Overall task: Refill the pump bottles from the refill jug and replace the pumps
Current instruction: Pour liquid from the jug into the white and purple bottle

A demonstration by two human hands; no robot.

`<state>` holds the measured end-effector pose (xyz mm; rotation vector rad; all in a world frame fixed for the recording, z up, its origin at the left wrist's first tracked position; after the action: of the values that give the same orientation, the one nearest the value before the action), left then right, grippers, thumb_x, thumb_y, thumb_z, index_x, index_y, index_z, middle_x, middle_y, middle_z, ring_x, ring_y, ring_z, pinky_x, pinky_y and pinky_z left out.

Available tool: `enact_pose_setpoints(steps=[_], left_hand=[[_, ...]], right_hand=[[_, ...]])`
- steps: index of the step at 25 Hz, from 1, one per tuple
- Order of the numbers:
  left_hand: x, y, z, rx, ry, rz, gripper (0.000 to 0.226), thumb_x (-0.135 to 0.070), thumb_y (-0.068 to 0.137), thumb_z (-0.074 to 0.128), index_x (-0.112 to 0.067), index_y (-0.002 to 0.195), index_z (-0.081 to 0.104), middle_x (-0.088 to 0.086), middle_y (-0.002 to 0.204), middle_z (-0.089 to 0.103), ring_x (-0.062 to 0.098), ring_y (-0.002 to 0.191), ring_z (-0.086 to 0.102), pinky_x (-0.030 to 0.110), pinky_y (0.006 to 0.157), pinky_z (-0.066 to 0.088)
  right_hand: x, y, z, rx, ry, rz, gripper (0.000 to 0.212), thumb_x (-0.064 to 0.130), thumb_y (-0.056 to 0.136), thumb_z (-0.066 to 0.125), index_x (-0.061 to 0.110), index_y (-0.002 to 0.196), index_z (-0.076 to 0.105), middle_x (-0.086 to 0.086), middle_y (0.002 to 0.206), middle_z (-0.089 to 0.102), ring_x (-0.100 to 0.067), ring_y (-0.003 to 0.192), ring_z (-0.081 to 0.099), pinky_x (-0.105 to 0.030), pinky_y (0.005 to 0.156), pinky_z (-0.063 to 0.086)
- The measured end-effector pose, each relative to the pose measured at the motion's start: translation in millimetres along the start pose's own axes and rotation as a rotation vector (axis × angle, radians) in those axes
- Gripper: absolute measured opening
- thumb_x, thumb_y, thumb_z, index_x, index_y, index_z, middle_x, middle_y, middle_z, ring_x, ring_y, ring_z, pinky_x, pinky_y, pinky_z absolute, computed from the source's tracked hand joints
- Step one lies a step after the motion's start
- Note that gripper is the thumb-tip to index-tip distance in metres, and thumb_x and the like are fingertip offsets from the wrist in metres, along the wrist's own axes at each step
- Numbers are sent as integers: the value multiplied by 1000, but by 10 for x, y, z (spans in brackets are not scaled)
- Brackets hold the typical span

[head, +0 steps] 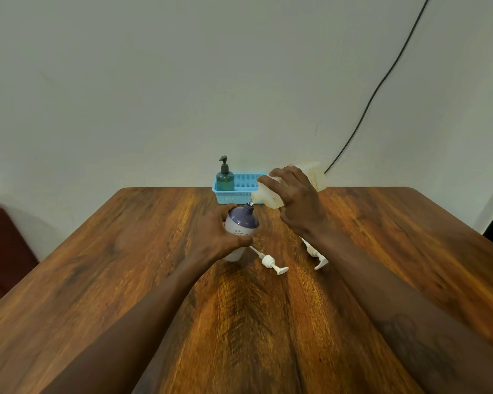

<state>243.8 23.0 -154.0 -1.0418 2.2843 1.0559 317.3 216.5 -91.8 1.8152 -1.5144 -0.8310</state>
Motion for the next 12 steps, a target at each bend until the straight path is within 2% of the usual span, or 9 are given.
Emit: enact_pose_setpoints(steps=[4,8,12], left_hand=[[16,6,15,11,-9,0,83,-46,64,93,-24,137,61,-5,123,69,10,101,62,16,76,46],[17,8,14,8,4,3,82,-48,64,93,-25,137,60,-5,122,69,9,99,61,14,74,45],[31,8,21,20,1,-1,87,-54,61,89,-24,137,61,-5,123,69,11,101,63,17,76,48]], right_hand=[[3,10,-12,3,5,-5,70,-4,67,85,13,132,64,-17,125,64,-36,119,52,-47,107,46],[3,13,-19,20,3,-8,72,-6,66,85,13,133,64,-18,126,63,-37,120,52,-50,108,45],[10,9,-20,28,-3,-14,72,-6,67,84,13,134,64,-18,127,64,-38,121,53,-49,109,42]])
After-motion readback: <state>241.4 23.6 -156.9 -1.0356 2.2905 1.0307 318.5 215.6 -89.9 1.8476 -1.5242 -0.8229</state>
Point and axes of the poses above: each hand's wrist, its own y-axis towards the middle knuckle, its own z-axis out of the palm, x = y × z, the point moved 4 cm from there along y, towards the middle knuckle
